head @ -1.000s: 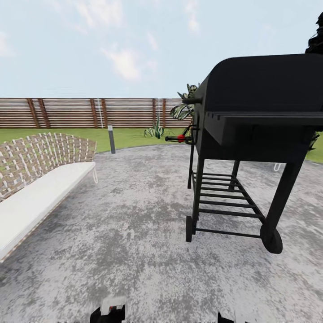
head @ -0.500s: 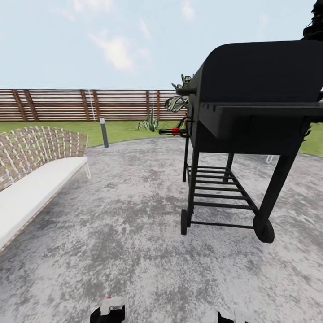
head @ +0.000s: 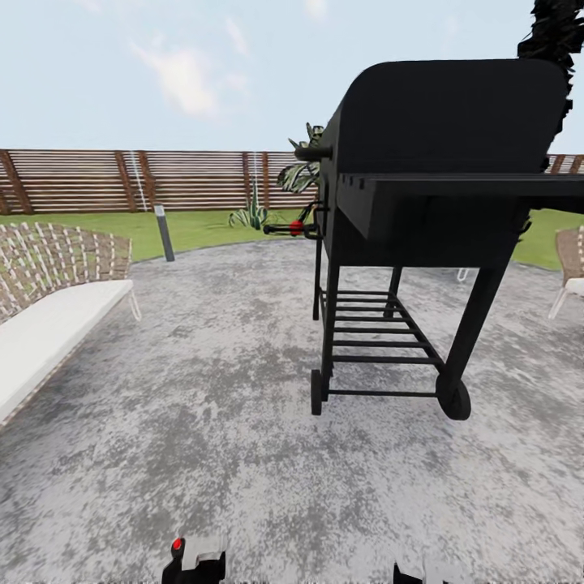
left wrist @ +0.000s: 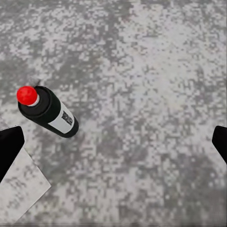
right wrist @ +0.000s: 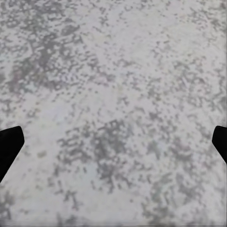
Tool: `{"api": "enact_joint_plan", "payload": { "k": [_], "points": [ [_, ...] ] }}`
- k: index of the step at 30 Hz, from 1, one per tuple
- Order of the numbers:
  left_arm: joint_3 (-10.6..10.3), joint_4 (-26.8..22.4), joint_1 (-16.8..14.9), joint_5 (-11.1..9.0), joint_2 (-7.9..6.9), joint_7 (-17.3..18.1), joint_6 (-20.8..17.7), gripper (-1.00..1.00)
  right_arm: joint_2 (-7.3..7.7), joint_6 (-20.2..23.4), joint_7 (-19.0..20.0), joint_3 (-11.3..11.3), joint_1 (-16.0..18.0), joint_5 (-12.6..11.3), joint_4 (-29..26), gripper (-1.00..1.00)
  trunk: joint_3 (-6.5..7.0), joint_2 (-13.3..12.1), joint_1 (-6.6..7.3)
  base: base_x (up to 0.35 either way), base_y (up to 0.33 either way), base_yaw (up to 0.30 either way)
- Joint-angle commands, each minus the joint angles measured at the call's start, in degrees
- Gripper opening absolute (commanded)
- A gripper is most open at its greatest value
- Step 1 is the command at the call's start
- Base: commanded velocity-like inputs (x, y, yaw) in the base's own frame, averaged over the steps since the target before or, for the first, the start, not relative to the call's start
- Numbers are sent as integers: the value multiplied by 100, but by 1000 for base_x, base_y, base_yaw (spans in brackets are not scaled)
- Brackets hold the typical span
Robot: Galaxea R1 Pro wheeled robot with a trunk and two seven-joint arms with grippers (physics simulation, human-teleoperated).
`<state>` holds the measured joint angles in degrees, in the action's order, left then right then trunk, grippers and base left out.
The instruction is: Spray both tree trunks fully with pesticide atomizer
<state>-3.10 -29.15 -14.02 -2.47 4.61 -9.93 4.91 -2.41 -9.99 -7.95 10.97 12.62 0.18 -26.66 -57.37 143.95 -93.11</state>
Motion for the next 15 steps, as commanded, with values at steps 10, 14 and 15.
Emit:
{"api": "enact_joint_plan", "payload": {
  "k": [10, 14, 15],
  "points": [
    [-33, -3, -1, -40, 3, -63, 19, 100, -5, -21, -12, 19, 3, -14, 8, 100, -72, 6, -6, 0, 0, -9],
    [-33, -3, -1, -42, 4, -66, 19, 100, -5, -21, -13, 19, 3, -17, 10, 100, -72, 6, -6, 0, 0, -1],
    [-33, -3, -2, -43, 4, -65, 19, 100, -5, -21, -13, 19, 3, -17, 10, 100, -72, 6, -6, 0, 0, 0]
  ]
}}
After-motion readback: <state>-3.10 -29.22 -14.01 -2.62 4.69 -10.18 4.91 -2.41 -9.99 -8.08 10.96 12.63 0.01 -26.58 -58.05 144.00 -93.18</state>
